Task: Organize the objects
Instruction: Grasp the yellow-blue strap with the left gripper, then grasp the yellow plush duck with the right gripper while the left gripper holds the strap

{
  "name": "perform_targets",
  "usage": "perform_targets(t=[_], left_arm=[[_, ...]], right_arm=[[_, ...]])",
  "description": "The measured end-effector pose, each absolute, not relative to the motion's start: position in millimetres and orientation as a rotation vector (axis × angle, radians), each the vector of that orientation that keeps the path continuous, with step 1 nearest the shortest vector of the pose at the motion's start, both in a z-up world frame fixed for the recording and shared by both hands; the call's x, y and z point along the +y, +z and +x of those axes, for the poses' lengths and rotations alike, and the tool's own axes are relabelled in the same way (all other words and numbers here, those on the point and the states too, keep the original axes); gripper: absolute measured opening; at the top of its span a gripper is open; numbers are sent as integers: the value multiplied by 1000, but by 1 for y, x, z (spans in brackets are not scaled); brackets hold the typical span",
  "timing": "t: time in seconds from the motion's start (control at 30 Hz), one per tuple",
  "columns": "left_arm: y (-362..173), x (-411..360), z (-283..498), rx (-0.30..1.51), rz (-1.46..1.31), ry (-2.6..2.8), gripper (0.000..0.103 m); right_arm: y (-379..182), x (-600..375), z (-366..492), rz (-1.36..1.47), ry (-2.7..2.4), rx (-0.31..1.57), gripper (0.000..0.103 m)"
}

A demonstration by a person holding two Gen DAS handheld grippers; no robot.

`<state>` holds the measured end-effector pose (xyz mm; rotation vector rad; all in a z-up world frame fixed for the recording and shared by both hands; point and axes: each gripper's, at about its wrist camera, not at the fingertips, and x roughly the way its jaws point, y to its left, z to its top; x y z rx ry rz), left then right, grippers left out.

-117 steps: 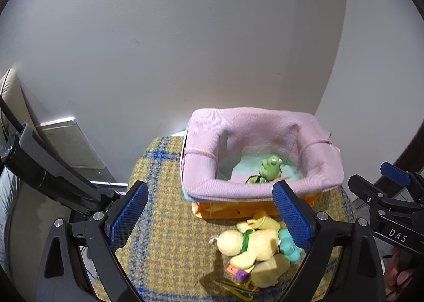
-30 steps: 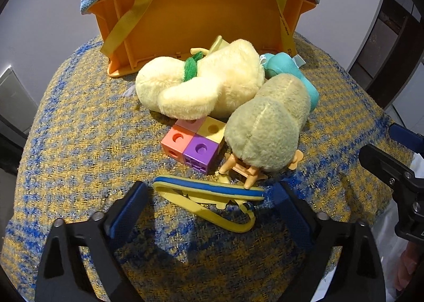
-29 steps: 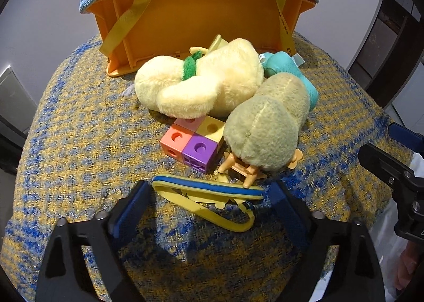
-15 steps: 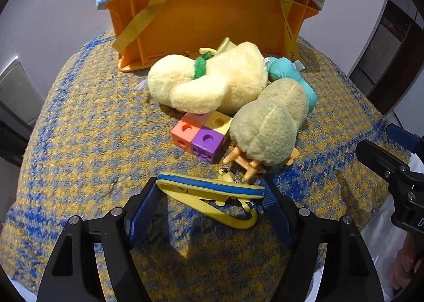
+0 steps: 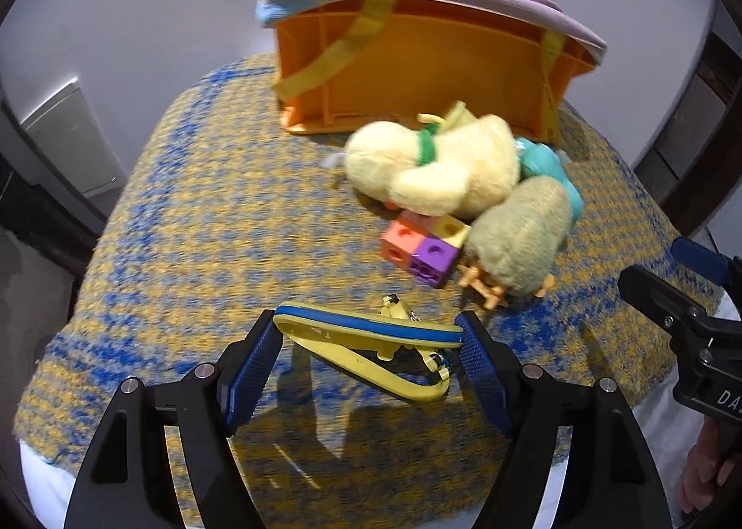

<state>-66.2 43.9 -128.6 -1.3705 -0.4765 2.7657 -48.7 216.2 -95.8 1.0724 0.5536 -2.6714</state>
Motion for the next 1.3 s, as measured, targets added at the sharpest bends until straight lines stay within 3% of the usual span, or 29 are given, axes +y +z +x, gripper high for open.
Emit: perform_targets(t=[0.47, 1.17, 1.27, 1.3], left_arm=[[-124, -12, -53, -662, -1353, 2869, 76], [-135, -41, -52, -752, -1376, 2895, 76], [-136, -41, -53, -752, -1379, 2894, 76], [-136, -40, -53, -751, -1380, 2895, 76]], right_arm=[[-101, 165, -57, 1100, -2580, 561, 92], [-132, 126, -90, 1298, -2620, 589, 92], [-137, 125, -93, 1324, -2591, 564, 89], [-138, 125, -93, 1329, -2588, 569, 82]])
